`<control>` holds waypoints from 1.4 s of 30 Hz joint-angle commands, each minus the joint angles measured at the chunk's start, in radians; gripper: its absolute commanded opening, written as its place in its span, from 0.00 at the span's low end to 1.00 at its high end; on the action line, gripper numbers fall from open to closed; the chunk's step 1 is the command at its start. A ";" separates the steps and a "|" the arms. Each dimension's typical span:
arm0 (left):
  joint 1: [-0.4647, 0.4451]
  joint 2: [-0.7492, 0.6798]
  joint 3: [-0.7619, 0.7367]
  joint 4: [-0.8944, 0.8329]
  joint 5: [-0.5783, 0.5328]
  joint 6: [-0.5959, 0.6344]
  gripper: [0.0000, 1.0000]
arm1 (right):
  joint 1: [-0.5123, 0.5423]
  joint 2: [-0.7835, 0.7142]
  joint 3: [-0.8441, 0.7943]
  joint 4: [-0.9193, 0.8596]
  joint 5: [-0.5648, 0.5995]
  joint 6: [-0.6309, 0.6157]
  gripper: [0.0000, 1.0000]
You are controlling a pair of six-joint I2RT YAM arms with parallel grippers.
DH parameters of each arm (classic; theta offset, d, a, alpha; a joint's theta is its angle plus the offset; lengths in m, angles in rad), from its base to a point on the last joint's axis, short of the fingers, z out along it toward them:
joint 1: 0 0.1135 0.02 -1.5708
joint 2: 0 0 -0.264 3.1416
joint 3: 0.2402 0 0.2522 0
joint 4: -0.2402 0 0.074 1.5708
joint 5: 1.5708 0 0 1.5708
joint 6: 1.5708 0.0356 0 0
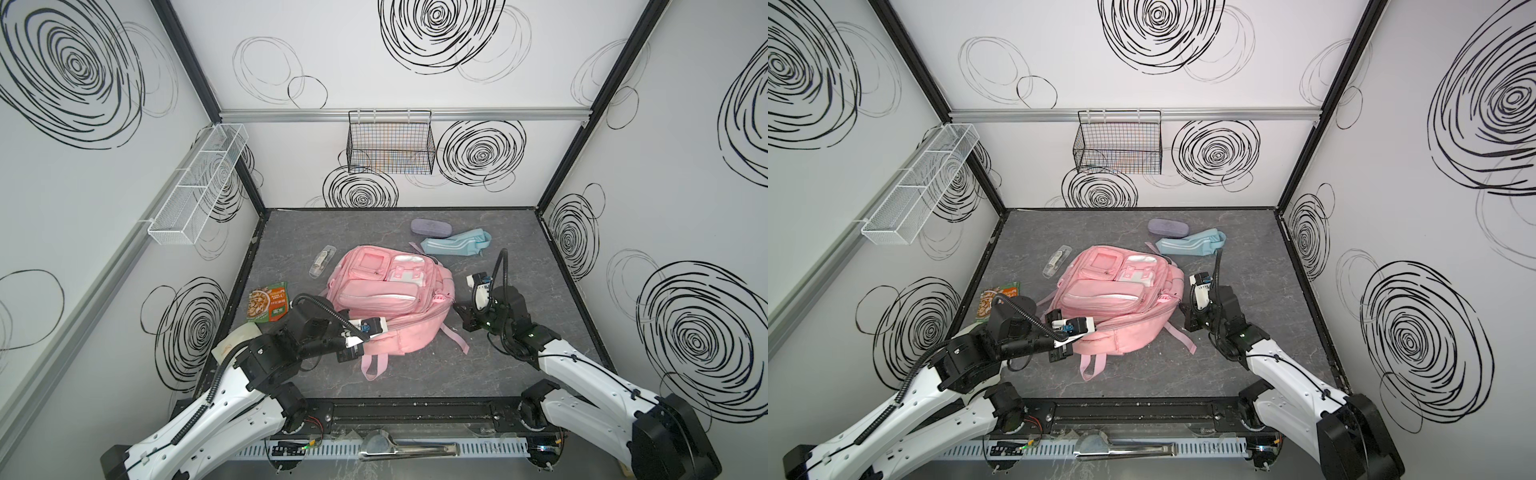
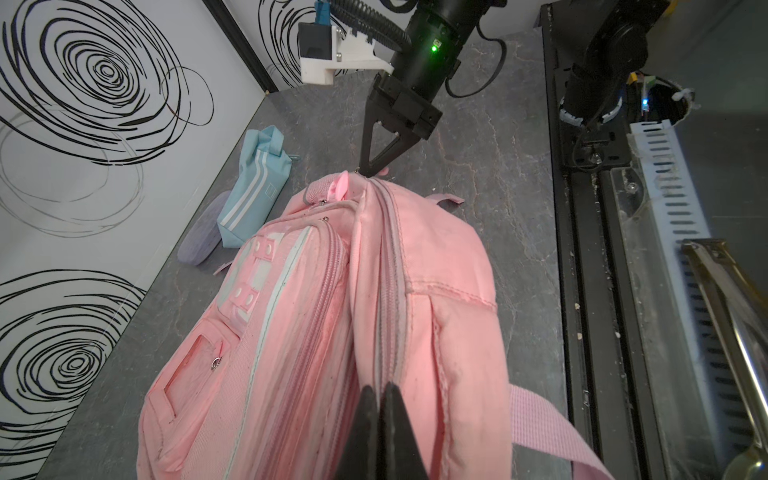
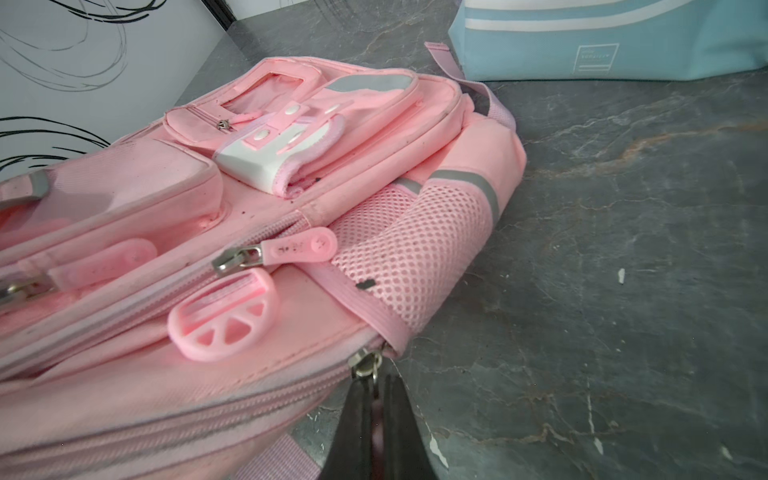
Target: Pack the student bag
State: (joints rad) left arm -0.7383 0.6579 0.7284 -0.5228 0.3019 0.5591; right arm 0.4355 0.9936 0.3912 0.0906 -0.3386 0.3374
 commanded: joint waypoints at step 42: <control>0.014 0.375 0.107 0.268 -0.096 -0.542 0.53 | -0.209 0.126 0.057 0.174 -0.185 -0.209 0.59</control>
State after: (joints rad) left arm -0.7319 0.9993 0.7761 -0.2367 0.2619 0.0746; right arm 0.2344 1.1053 0.4206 0.1787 -0.4870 0.2024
